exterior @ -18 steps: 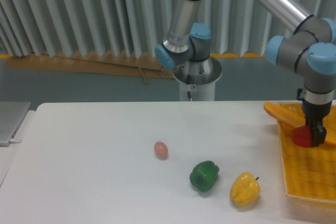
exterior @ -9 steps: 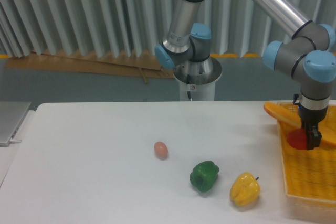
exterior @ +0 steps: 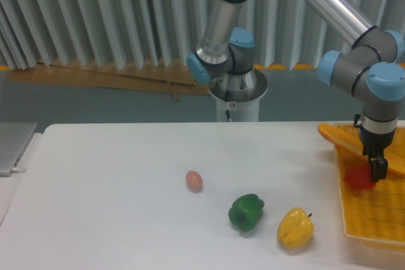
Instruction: Place the red peppers in a basket
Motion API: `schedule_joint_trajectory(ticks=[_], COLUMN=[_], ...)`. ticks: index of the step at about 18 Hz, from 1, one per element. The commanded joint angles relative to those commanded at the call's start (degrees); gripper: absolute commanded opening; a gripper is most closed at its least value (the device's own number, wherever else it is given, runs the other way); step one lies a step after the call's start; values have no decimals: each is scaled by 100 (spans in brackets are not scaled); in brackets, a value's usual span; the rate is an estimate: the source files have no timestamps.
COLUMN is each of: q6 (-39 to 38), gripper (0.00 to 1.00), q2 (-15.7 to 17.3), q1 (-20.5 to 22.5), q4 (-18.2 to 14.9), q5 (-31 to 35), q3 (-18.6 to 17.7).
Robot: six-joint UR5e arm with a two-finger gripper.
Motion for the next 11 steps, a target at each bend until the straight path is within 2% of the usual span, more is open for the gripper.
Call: schedule_joint_trajectory(ticks=[5, 8, 11], q6=[-17, -26, -209], gripper=[100, 100, 100], q2=[105, 324, 518], q1=[-8, -122, -341], q4=[0, -26, -271], q5=[-79, -333, -448], q3=[53, 62, 35])
